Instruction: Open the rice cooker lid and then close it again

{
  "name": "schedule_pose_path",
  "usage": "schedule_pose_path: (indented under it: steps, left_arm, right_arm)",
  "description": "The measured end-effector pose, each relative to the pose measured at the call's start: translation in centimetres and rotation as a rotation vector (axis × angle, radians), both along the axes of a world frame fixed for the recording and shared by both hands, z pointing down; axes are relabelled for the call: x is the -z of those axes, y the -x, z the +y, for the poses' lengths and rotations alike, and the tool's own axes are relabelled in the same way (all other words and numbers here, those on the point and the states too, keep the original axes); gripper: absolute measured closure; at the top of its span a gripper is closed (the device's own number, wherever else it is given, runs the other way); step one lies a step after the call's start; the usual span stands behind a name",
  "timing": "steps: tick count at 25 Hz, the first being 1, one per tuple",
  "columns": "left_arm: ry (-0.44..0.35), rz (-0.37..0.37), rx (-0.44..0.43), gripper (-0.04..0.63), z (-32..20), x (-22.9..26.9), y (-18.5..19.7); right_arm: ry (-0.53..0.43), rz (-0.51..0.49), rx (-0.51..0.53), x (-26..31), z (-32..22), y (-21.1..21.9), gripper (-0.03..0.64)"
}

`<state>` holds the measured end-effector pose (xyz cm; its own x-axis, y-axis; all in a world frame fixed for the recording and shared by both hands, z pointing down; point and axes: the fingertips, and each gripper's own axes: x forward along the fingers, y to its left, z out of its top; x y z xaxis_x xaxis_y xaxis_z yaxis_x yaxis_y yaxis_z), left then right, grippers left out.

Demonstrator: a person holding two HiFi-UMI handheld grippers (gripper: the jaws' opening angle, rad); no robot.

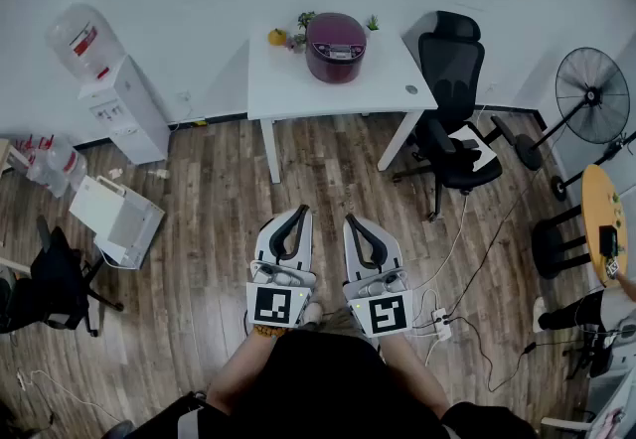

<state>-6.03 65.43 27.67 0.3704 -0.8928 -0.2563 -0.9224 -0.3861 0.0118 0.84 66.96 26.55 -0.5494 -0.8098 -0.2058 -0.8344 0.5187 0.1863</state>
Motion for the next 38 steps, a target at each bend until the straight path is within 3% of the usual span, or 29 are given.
schedule_pose_path:
  steps: [7,15,18,23,33,38]
  left_arm:
    - [0.017,0.003,-0.044,0.572,0.0,0.2,-0.9]
    - [0.035,-0.004,-0.090,0.572,-1.4,-0.5,-4.0]
    - [0.042,-0.018,-0.085,0.572,-2.5,-0.6,-4.8]
    - [0.064,-0.052,-0.071,0.572,-4.5,-0.9,-5.7]
    - [0.088,-0.090,-0.046,0.572,-10.4,-1.0,-8.6]
    - [0.112,-0.100,-0.029,0.572,-13.2,-1.4,-9.6]
  right_arm:
    - [0.026,0.008,0.008,0.3,0.4,0.0,0.589]
    - [0.074,-0.018,-0.020,-1.3,-0.9,-3.0,0.588]
    - [0.109,-0.041,-0.008,-1.9,-2.4,-4.2,0.588]
    - [0.091,-0.079,0.014,-1.5,-5.1,-5.3,0.588]
    - [0.174,-0.102,0.002,-3.1,-12.4,-9.2,0.588]
    - [0.166,-0.100,0.030,-2.9,-15.4,-10.3,0.588]
